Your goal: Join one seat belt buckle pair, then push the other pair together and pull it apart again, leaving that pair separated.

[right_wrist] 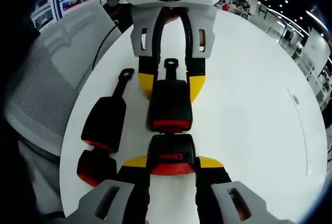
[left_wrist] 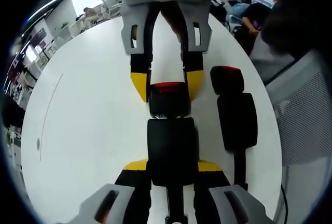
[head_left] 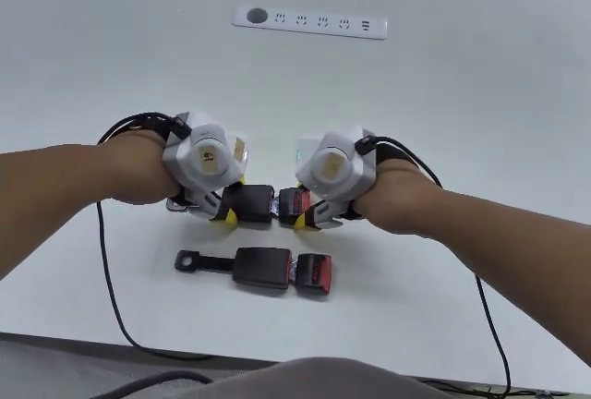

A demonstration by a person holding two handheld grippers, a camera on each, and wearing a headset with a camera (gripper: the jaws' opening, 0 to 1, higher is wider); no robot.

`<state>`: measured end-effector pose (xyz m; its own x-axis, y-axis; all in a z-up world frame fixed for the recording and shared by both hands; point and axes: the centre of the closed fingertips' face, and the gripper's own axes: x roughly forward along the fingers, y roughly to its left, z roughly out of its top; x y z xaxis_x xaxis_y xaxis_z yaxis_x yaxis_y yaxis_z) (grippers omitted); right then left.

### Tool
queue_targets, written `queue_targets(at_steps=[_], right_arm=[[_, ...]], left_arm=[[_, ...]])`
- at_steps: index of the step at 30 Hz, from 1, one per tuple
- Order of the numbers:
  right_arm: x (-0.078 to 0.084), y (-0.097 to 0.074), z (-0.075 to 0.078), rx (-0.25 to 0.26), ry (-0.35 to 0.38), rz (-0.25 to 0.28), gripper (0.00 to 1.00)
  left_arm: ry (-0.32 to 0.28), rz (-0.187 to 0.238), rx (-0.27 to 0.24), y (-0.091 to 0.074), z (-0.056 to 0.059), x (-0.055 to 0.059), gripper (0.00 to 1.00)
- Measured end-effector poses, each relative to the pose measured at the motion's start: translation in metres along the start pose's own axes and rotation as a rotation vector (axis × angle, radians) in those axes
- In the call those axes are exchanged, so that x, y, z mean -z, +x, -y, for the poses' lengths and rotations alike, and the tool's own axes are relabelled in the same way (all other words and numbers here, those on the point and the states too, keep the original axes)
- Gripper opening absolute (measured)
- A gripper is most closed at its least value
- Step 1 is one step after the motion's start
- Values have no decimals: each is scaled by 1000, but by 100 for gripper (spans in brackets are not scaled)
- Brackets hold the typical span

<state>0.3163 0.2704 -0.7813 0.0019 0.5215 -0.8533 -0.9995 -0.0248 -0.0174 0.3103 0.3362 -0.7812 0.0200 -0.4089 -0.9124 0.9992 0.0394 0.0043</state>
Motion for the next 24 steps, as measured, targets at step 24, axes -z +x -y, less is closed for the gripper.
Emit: queue_targets(at_steps=[24], right_arm=[[30,-18,0,14,37,32,31]], left_arm=[[-10,3,2,1,0,0,32]])
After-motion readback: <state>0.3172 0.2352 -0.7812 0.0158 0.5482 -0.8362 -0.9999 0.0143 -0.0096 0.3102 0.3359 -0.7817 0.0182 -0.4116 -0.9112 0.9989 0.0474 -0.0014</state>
